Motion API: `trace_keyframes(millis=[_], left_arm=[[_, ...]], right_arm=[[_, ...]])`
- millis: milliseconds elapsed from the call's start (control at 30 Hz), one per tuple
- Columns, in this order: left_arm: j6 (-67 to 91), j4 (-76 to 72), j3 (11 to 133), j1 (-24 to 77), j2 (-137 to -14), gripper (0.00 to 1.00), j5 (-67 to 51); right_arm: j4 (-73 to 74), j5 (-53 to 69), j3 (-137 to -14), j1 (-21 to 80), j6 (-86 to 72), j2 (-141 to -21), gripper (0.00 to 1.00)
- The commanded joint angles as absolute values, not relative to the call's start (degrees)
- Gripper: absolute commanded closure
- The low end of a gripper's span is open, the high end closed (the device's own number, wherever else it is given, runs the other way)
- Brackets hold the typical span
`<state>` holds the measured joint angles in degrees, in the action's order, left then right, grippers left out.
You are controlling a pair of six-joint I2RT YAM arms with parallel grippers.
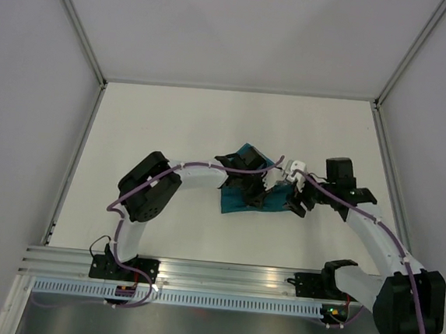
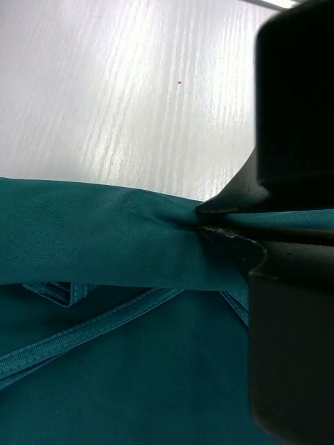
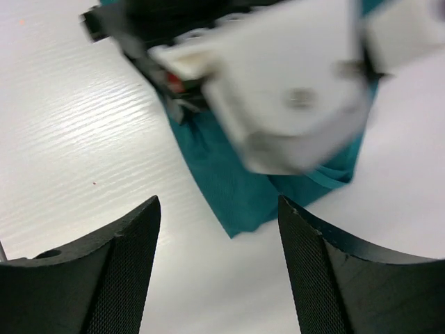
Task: Fold the napkin, place the utensils inside, and roll it up
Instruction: Roll the napkin with the utensil
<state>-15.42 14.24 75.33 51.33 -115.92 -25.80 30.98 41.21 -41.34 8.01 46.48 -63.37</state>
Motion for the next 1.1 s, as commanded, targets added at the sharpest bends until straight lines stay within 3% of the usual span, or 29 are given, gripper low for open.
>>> trace_keyframes(millis=[0, 333, 800, 1067], left_arm=[[-12.83, 23.29, 75.76, 49.75, -121.02, 0.98, -31.89], [-12.31, 25.22, 77.43, 47.11, -125.24, 0.98, -37.18], [-12.04, 27.68, 79.98, 45.61, -128.58, 0.98, -42.8], [-11.25, 27.69, 80.77, 44.3, -128.5, 0.98, -44.47]], right_arm=[[22.18, 35.53, -35.61, 14.4, 49.31, -59.07, 0.26], [6.07, 20.22, -26.81, 30.83, 49.22, -66.35, 0.26], [-2.9, 11.43, -26.45, 36.83, 51.59, -75.32, 0.27], [2.81, 13.0, -27.69, 36.83, 53.44, -77.52, 0.4]])
